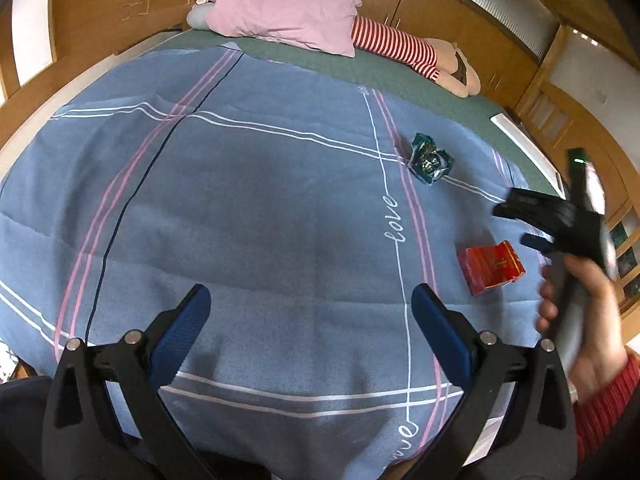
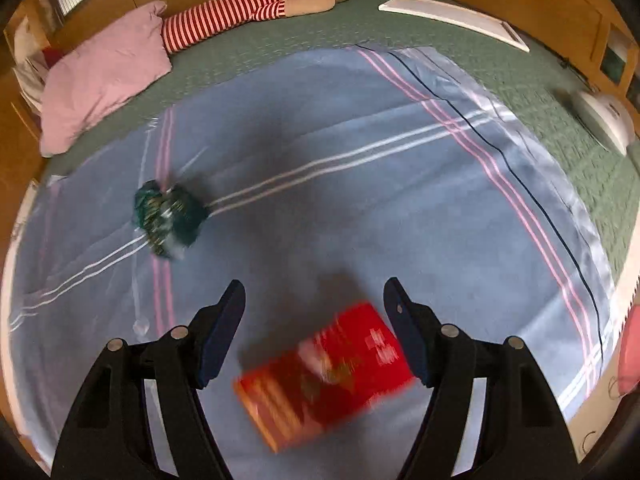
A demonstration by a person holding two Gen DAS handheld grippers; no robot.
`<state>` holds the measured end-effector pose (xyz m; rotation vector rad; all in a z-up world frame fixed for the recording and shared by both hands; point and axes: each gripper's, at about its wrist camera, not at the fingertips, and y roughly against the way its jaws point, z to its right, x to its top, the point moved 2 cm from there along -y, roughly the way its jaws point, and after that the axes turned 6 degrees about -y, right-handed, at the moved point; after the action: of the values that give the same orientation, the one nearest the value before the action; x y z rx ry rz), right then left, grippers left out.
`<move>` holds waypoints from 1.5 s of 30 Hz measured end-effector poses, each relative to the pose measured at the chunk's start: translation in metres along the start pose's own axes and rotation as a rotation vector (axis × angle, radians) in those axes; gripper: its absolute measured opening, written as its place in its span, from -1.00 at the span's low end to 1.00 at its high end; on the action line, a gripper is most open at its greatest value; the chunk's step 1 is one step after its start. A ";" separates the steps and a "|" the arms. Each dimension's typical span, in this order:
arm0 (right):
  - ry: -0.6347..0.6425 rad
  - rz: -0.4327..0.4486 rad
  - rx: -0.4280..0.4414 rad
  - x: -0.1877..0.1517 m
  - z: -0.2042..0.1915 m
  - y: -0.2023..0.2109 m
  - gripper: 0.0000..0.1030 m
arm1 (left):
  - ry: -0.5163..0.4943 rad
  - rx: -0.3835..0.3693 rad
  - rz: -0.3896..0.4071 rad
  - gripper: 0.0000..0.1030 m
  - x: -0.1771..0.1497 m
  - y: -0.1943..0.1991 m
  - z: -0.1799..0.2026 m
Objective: Collect trash
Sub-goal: 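Move both tools back over the bed and grasp the dark green snack bag with the right tool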
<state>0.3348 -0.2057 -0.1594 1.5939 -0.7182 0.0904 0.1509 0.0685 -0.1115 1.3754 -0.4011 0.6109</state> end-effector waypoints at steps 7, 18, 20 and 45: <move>0.081 -0.054 0.027 -0.014 -0.016 -0.033 -0.16 | 0.040 0.001 -0.009 0.94 0.001 -0.002 -0.007; 0.315 -0.194 0.303 -0.066 -0.050 -0.008 -0.98 | 0.170 0.016 0.006 0.94 0.003 -0.001 -0.029; 0.376 -0.246 0.374 -0.084 -0.061 0.002 -0.98 | 0.225 0.022 0.022 0.94 0.003 0.001 -0.039; 0.025 -0.271 0.246 -0.031 0.041 0.008 0.61 | 0.496 -0.027 0.001 0.94 -0.006 -0.010 -0.078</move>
<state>0.2917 -0.2313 -0.1739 1.9084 -0.4784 -0.0004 0.1457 0.1432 -0.1363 1.1484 -0.0103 0.9149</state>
